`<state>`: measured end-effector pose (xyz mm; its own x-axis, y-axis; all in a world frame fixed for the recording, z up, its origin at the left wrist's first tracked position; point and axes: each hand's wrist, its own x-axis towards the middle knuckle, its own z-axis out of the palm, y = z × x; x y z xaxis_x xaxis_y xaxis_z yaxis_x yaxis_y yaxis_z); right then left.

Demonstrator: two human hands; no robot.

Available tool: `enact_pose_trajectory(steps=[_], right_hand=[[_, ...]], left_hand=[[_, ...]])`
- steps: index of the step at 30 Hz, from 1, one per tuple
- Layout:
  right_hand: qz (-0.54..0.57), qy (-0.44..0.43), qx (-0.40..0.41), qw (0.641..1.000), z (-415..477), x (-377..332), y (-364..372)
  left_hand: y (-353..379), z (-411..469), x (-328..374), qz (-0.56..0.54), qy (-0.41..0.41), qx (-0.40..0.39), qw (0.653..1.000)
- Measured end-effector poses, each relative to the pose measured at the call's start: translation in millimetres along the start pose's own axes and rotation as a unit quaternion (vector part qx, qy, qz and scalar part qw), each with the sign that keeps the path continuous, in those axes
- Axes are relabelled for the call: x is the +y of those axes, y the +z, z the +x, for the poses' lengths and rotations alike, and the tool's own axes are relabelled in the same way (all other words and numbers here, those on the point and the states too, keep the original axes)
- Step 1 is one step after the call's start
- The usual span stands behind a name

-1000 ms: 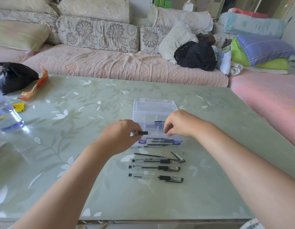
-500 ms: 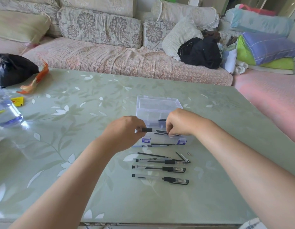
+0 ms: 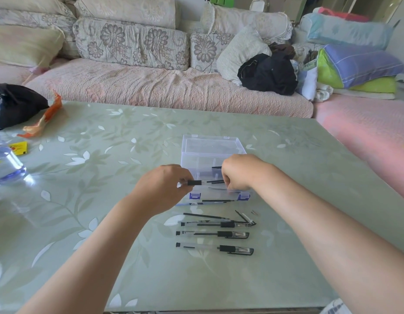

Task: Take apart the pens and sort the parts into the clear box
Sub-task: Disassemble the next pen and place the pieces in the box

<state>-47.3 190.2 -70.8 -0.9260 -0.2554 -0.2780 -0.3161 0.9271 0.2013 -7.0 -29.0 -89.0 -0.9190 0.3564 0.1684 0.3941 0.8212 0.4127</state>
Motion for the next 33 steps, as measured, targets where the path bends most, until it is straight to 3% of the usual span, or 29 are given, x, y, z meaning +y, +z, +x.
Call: enact_pose_trajectory(steps=[9,21,33], right_hand=[[0.052,-0.006,-0.047,0.998,-3.6,8.4,-2.2],[0.220,-0.010,0.123,0.968,-47.7,14.4,-22.9],[0.260,-0.017,0.183,0.948,-98.2,-10.3,1.6]], left_hand=[[-0.2,0.4,0.8,0.001,-0.005,-0.009,1.000],[-15.7,-11.0,9.4,-0.045,-0.037,-0.031,0.998],[-12.9,-36.6,21.3,-0.124,-0.034,-0.099,0.987]])
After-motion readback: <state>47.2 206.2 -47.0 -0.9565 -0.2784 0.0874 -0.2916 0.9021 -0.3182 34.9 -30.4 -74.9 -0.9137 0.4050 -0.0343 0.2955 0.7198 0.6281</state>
